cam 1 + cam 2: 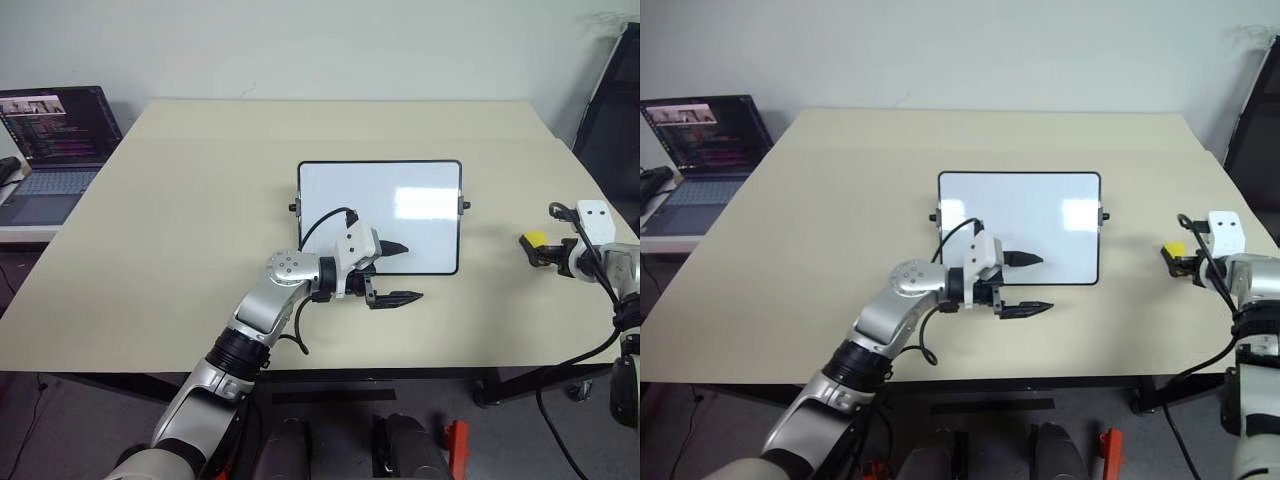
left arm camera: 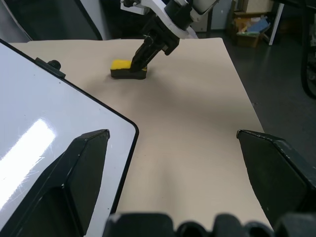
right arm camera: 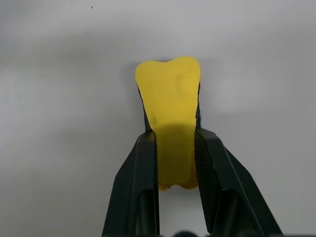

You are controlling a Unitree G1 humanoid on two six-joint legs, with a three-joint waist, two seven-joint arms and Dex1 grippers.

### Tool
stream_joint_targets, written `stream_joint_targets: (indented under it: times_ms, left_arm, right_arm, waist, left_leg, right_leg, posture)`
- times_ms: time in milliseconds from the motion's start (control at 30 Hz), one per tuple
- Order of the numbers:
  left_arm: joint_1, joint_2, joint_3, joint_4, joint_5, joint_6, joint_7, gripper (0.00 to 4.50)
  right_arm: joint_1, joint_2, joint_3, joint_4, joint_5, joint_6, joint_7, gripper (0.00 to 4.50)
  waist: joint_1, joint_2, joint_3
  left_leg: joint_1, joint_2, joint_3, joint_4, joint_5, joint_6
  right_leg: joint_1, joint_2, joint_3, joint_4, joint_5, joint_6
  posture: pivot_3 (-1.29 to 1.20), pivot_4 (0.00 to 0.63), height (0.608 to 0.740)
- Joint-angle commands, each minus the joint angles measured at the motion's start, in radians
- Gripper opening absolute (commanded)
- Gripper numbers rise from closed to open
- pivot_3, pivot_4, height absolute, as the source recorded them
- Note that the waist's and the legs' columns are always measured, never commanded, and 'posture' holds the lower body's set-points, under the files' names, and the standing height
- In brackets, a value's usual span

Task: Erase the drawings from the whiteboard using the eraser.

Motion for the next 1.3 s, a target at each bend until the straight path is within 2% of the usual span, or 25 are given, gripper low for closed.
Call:
stream_joint_targets:
  times_ms: [33, 67, 100, 267, 400, 500, 567, 633, 700, 867, 1067, 1300]
  left_arm:
    - [0.004, 0.001, 0.011, -0.048, -0.002, 0.0, 0.008, 4.5]
    - [0.005, 0.002, 0.013, -0.05, -0.003, 0.002, 0.009, 4.5]
    - [0.007, 0.004, 0.014, -0.053, -0.003, 0.004, 0.009, 4.5]
    - [0.008, 0.012, 0.021, -0.06, -0.005, 0.011, 0.011, 4.5]
    - [0.004, 0.016, 0.033, -0.062, -0.01, 0.009, 0.018, 4.5]
    - [0.004, 0.022, 0.093, -0.098, -0.042, 0.025, 0.054, 4.5]
    - [-0.015, -0.021, 0.255, -0.174, -0.177, 0.099, 0.179, 4.5]
    - [-0.048, -0.039, 0.385, -0.216, -0.235, 0.156, 0.32, 4.5]
    - [-0.061, -0.014, 0.455, -0.242, -0.22, 0.178, 0.414, 4.5]
    - [-0.036, 0.016, 0.643, -0.206, -0.135, 0.064, 0.674, 4.5]
    - [0.107, 0.027, 0.633, -0.114, 0.022, -0.063, 0.814, 4.5]
    - [0.205, 0.001, 0.51, 0.085, 0.156, -0.218, 0.843, 4.5]
  right_arm:
    - [-0.027, 0.005, 0.006, 0.02, -0.009, -0.025, 0.006, 0.67]
    - [-0.032, 0.006, 0.006, 0.031, -0.014, -0.032, 0.004, 0.67]
    - [-0.036, 0.005, 0.007, 0.041, -0.018, -0.039, 0.003, 1.39]
    - [-0.053, 0.002, 0.022, 0.061, -0.027, -0.059, 0.014, 2.92]
    - [-0.062, -0.009, 0.019, 0.048, -0.03, -0.055, 0.022, 4.41]
    - [-0.047, -0.033, 0.005, -0.052, -0.018, -0.019, 0.039, 4.48]
    - [-0.006, -0.038, -0.036, -0.182, 0.014, -0.046, 0.05, 4.48]
    - [0.053, -0.013, -0.081, -0.286, 0.049, -0.155, 0.065, 4.48]
    - [0.116, 0.031, -0.11, -0.34, 0.063, -0.262, 0.047, 4.48]
    - [0.227, 0.163, -0.149, -0.35, 0.058, -0.504, -0.039, 4.48]
    - [0.285, 0.266, -0.172, -0.308, 0.087, -0.64, -0.079, 4.48]
    - [0.325, 0.314, -0.183, -0.276, 0.124, -0.731, -0.066, 4.48]
  waist:
    - [0.0, 0.0, 0.0]
    - [0.0, 0.0, 0.0]
    - [-0.001, 0.0, 0.0]
    - [0.0, 0.0, 0.0]
    - [-0.001, 0.0, 0.0]
    - [-0.001, 0.001, 0.0]
    - [0.0, 0.001, 0.001]
    - [0.0, 0.001, 0.001]
    - [-0.001, 0.001, 0.001]
    - [0.001, 0.0, 0.001]
    - [0.005, 0.0, 0.001]
    - [0.015, 0.0, 0.0]
  left_leg:
    - [0.0, 0.0, 0.0, 0.0, 0.0, 0.0]
    - [0.0, 0.0, 0.0, 0.0, 0.0, 0.0]
    - [0.0, 0.0, 0.0, 0.0, 0.0, 0.0]
    - [0.0, 0.0, 0.0, 0.0, 0.0, 0.0]
    - [0.0, 0.0, 0.0, 0.0, 0.0, 0.0]
    - [0.0, 0.0, 0.0, 0.0, 0.0, 0.0]
    - [-0.001, 0.0, 0.0, 0.0, 0.0, 0.0]
    - [-0.002, 0.001, -0.001, 0.0, 0.0, 0.0]
    - [-0.002, 0.001, -0.002, 0.0, 0.0, 0.0]
    - [0.001, 0.0, -0.001, 0.0, 0.0, 0.0]
    - [0.001, 0.0, 0.0, 0.0, 0.0, 0.0]
    - [0.001, 0.0, 0.0, 0.0, 0.0, -0.001]
  right_leg:
    - [0.0, 0.0, 0.0, 0.0, 0.0, 0.0]
    - [0.0, 0.0, 0.0, 0.0, 0.0, 0.0]
    - [0.0, 0.0, 0.0, 0.0, 0.0, 0.0]
    - [0.0, 0.0, 0.0, 0.0, 0.0, 0.0]
    - [0.0, 0.0, 0.0, 0.0, 0.0, 0.0]
    - [0.0, 0.0, 0.0, 0.0, 0.0, 0.0]
    - [-0.001, 0.0, 0.0, 0.0, 0.0, 0.0]
    - [-0.001, 0.0, -0.001, 0.0, 0.0, 0.001]
    - [-0.001, 0.0, -0.002, 0.0, -0.003, 0.004]
    - [0.001, 0.0, -0.001, 0.0, -0.002, 0.005]
    - [0.001, 0.0, 0.0, 0.0, 0.001, 0.0]
    - [0.001, 0.0, 0.0, 0.0, 0.001, 0.0]
  posture:
    - [0.0, 0.15, 0.74]
    - [0.0, 0.15, 0.74]
    - [0.0, 0.15, 0.74]
    - [0.0, 0.15, 0.74]
    - [0.0, 0.15, 0.74]
    - [0.0, 0.15, 0.74]
    - [0.0, 0.15, 0.74]
    - [0.0, 0.15, 0.74]
    - [0.0, 0.15, 0.74]
    - [0.0, 0.15, 0.74]
    - [0.0, 0.15, 0.74]
    - [0.0, 0.15, 0.74]
